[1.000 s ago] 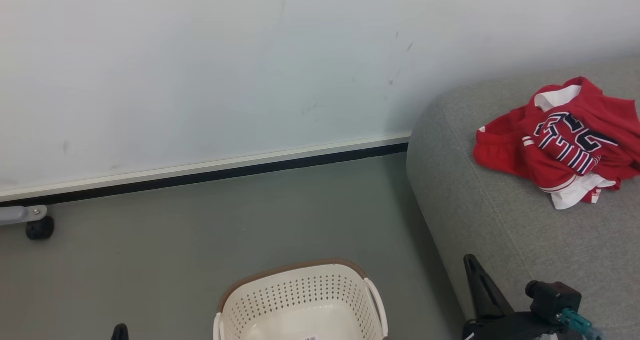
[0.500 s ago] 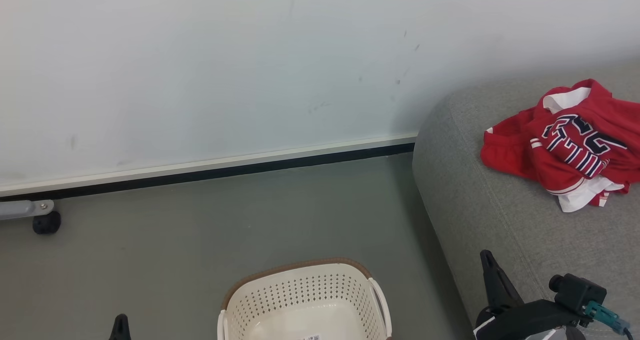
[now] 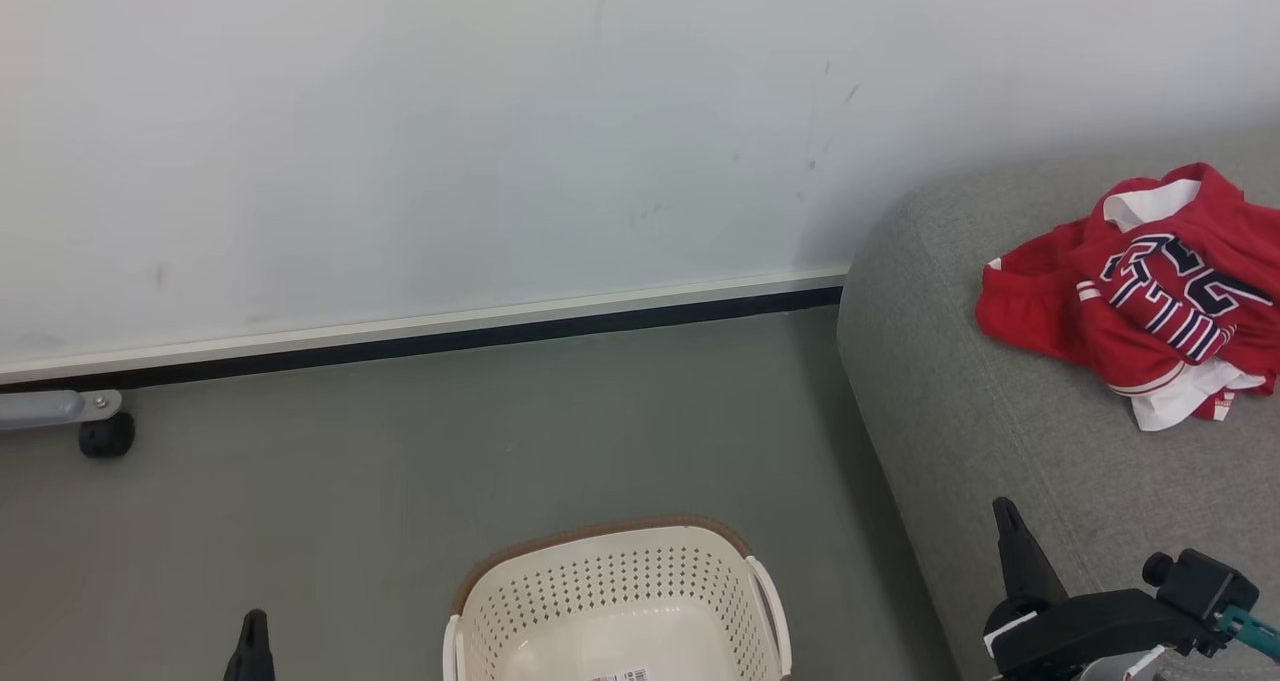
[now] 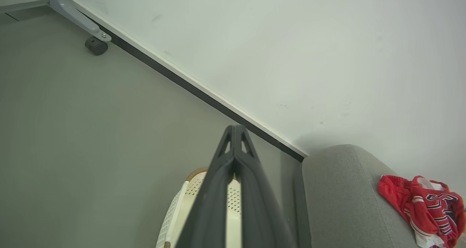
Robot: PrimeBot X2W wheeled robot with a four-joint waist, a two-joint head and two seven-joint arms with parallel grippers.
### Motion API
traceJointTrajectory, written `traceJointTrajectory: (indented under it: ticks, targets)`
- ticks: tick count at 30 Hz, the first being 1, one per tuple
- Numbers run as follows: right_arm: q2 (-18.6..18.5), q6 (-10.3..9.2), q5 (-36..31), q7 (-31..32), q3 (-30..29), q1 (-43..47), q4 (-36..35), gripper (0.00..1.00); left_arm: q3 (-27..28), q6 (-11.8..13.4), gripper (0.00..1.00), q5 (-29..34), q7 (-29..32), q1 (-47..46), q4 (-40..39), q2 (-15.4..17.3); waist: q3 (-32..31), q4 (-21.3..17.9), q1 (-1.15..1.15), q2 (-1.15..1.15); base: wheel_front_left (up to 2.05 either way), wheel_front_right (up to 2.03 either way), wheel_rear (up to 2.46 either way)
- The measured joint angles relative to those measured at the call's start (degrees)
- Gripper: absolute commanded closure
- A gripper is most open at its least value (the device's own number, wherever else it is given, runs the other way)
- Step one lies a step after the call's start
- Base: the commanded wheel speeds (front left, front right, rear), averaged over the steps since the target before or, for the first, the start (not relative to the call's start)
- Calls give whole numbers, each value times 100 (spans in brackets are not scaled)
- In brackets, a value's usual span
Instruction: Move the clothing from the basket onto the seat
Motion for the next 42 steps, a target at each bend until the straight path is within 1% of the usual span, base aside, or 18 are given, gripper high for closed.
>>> traceJointTrajectory:
  ticks: [20, 23, 24, 27, 29, 34, 42]
  targets:
    - [235, 303, 1292, 408, -761, 0, 87, 100, 132, -278, 100, -1547, 419, -406, 277, -107, 18, 139, 0, 0, 0, 0, 0]
    - [255, 318, 1424, 457, -831, 0, 94, 100, 141, -303, 100, -1664, 463, -452, 305, -120, 20, 153, 0, 0, 0, 0, 0]
    - [268, 356, 1533, 501, -913, 0, 103, 100, 152, -350, 100, -1835, 492, -497, 323, -131, 22, 167, 0, 0, 0, 0, 0]
    - [286, 380, 1684, 521, -990, 0, 110, 100, 163, -356, 100, -1989, 549, -508, 346, -154, 23, 181, 0, 0, 0, 0, 0]
    - [313, 408, 1813, 560, -1065, 0, 118, 100, 174, -403, 100, -2103, 583, -522, 374, -177, 25, 195, 0, 0, 0, 0, 0]
    - [379, 501, 2194, 705, -1294, -1, 147, 100, 207, -463, 100, -2603, 705, -716, 464, -213, 30, 236, 0, 0, 0, 0, 0]
    - [461, 609, 2698, 862, -1594, -1, 201, 100, 276, -571, 100, -3159, 859, -871, 557, -253, 37, 292, 0, 0, 0, 0, 0]
